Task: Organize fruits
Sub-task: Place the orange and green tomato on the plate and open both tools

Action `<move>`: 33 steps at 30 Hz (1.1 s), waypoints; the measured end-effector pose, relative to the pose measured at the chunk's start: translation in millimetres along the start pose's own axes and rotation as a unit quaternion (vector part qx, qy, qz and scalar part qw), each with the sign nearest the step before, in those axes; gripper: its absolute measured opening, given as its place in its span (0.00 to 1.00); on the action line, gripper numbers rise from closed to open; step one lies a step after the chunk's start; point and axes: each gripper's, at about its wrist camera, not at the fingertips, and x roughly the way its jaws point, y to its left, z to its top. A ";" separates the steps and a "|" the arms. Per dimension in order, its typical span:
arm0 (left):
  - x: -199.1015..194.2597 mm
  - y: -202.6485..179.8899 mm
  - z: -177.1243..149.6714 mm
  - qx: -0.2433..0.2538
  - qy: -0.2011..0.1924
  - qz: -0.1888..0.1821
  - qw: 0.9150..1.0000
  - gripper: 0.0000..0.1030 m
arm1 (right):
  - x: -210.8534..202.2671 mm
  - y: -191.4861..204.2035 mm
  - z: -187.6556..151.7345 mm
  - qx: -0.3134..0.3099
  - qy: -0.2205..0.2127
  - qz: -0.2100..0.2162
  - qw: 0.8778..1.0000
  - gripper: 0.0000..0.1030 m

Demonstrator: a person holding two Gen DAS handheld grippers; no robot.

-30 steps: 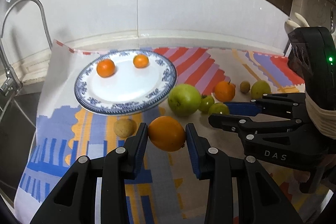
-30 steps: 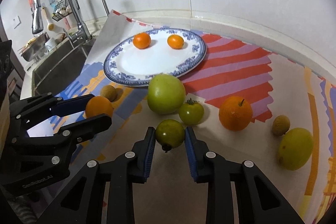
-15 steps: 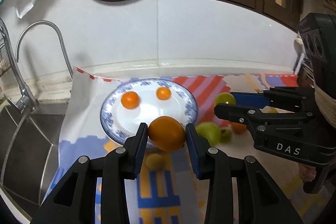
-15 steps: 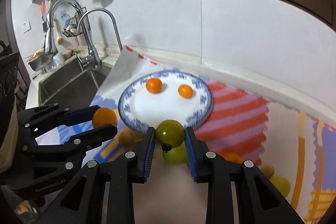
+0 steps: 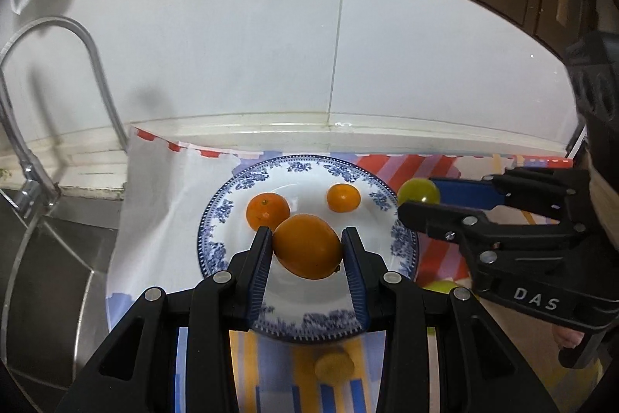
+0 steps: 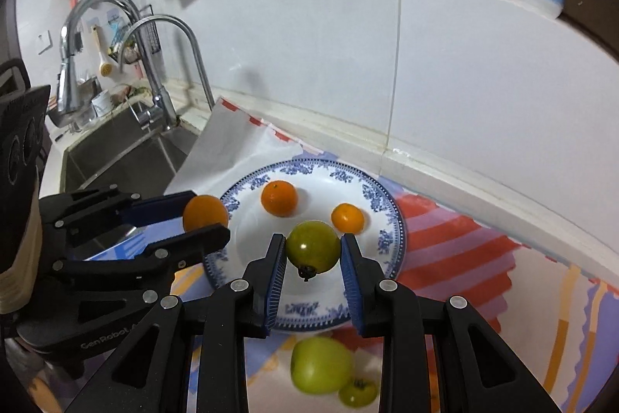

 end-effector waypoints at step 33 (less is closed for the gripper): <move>79.0 15.7 -0.8 -0.011 0.093 0.002 0.996 0.39 | 101.5 -32.8 -1.7 0.052 0.114 0.020 0.992 0.33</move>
